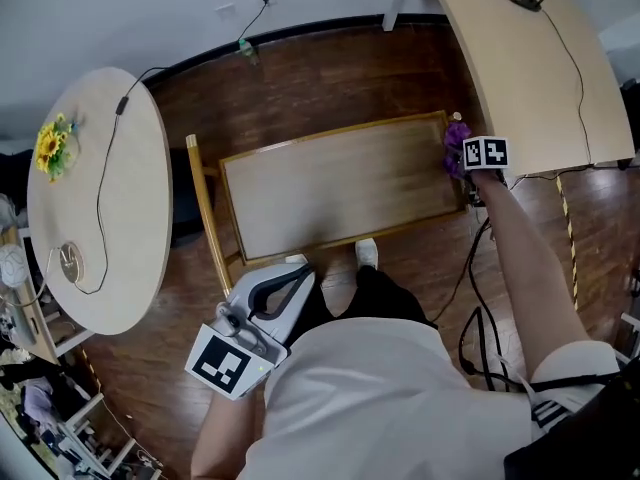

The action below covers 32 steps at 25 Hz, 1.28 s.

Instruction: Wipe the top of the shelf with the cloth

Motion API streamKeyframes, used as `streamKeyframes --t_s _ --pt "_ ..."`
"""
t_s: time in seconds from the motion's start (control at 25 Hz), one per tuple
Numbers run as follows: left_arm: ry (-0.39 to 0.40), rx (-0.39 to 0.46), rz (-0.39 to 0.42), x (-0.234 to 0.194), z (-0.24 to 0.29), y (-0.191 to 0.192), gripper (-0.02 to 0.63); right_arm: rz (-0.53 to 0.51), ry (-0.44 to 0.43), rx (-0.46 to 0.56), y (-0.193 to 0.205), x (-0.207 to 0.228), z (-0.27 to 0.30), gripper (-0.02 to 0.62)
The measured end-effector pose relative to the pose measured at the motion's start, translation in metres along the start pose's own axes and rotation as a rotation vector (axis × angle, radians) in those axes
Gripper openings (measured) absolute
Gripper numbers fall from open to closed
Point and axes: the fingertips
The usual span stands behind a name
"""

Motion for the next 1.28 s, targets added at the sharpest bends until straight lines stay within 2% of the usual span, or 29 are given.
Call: streamKeyframes --t_s 0.12,0.24,0.56,0.96,1.28 --pt "-0.021 -0.015 -0.022 0.002 0.003 0.005 0.019 -0.015 0.01 -0.034 0.0 -0.001 0.021 0.104" --pt "-0.036 -0.021 -0.025 0.003 0.002 0.009 0.018 -0.019 -0.007 -0.049 0.0 -0.02 0.038 0.104" --pt "-0.06 -0.005 -0.022 -0.007 -0.017 0.008 0.02 -0.091 -0.104 -0.096 0.002 -0.12 0.069 0.104" --pt "-0.093 0.024 -0.052 -0.036 -0.076 0.024 0.018 -0.181 -0.282 -0.159 0.024 -0.309 0.114 0.104" --pt "-0.119 0.021 -0.072 -0.066 -0.132 0.044 0.019 -0.261 -0.42 -0.217 0.063 -0.465 0.143 0.104"
Point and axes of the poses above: the fingertips, and each gripper's own axes: z forward along the fingers, x to its right, y out of its underside, and after that the axes turned 5 degrees about -y, right-handed
